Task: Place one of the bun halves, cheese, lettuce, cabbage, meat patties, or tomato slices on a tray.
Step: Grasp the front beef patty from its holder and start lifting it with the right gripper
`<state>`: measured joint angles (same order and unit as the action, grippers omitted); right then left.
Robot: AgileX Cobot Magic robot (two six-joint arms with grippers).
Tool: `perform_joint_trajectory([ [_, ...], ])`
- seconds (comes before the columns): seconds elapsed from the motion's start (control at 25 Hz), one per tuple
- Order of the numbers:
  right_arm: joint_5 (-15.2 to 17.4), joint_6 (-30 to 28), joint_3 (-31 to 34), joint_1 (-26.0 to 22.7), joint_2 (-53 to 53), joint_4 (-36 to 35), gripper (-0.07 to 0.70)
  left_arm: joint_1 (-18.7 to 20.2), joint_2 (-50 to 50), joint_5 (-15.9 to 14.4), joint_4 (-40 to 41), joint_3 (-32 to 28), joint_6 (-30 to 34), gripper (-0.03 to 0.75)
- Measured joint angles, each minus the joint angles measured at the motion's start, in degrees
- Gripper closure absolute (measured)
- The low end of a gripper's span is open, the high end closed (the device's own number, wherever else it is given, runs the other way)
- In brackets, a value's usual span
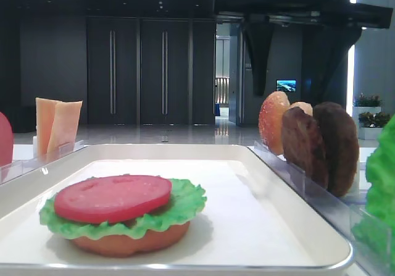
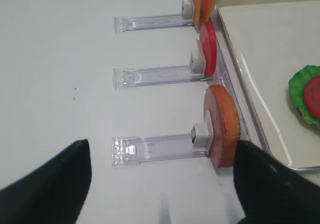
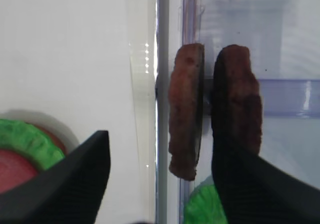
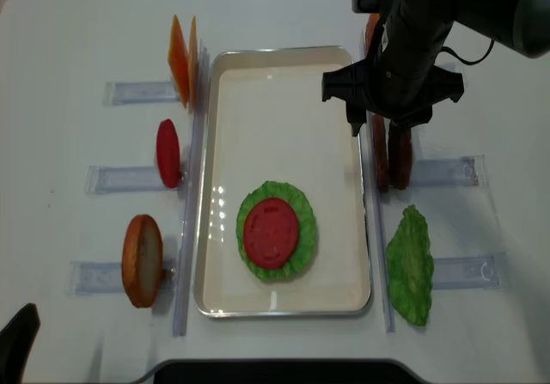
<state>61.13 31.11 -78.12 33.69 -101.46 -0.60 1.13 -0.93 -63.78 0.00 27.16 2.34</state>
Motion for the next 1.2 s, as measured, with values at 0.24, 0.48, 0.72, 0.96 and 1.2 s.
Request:
perform_joint_trajectory([
  [0.24,0.2,-0.1,0.0,0.0,-1.6,0.0,0.208,0.0,0.0,0.0,0.0,0.0,0.0,0.024],
  [0.48,-0.2,-0.1,0.0,0.0,-2.1,0.6,0.208,0.0,0.0,0.0,0.0,0.0,0.0,0.024],
  [0.72,-0.7,-0.1,0.0,0.0,-2.1,0.6,0.208,0.0,0.0,0.0,0.0,0.0,0.0,0.024],
  [0.96,-0.9,-0.1,0.0,0.0,-3.4,0.6,0.208,0.0,0.0,0.0,0.0,0.0,0.0,0.024],
  [1.2,-0.8,-0.1,0.0,0.0,-4.5,0.6,0.208,0.0,0.0,0.0,0.0,0.0,0.0,0.024],
])
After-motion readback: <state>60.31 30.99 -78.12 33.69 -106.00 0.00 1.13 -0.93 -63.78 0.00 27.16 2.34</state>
